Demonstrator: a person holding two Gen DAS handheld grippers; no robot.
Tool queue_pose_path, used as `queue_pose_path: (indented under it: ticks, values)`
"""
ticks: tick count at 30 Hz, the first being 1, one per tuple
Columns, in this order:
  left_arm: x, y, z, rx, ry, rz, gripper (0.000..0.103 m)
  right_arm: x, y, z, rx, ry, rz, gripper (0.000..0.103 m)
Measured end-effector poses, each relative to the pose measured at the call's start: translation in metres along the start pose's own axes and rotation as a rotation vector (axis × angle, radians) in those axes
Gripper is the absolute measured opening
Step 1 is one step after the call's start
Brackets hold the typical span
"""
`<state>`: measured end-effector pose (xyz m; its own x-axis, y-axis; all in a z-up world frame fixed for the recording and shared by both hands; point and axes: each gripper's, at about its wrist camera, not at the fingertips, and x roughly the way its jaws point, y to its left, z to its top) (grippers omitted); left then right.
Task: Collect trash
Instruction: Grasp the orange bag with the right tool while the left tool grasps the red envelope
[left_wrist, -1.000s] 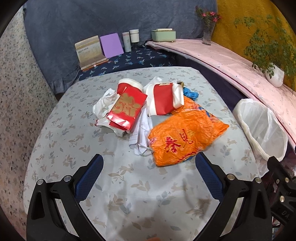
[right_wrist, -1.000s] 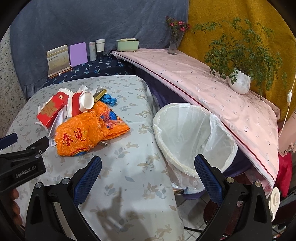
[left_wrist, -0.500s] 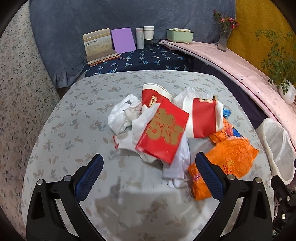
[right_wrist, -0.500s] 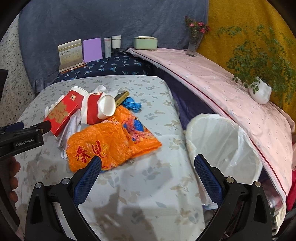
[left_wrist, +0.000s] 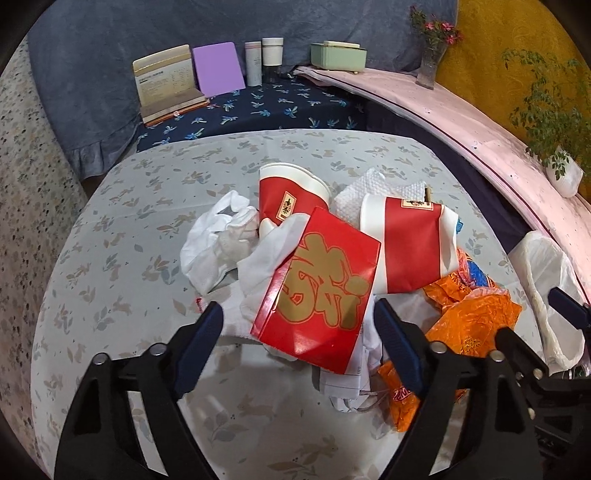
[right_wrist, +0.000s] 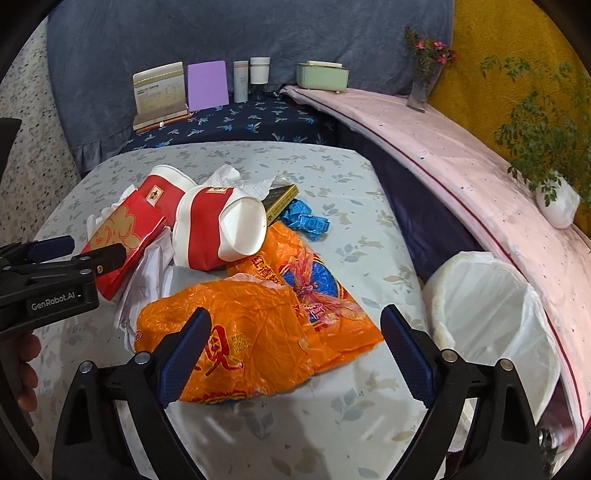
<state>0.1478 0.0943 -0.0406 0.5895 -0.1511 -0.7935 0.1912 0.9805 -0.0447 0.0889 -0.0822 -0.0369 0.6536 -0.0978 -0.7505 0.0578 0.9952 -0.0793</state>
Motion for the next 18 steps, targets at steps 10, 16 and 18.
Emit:
queue_pose_path:
  ticks: [10,16,18]
  values:
    - [-0.004,-0.007,-0.006,0.038,0.008,-0.040,0.016,0.022,0.014,-0.010,-0.043,0.070,0.054,0.030]
    - [-0.023,-0.010,-0.012,0.031,-0.010,-0.066,0.008,0.004,0.015,-0.019,-0.034,0.058,0.101,0.007]
    - [-0.030,-0.013,-0.015,0.034,-0.017,-0.073,0.006,-0.005,0.014,-0.019,-0.032,0.043,0.102,0.006]
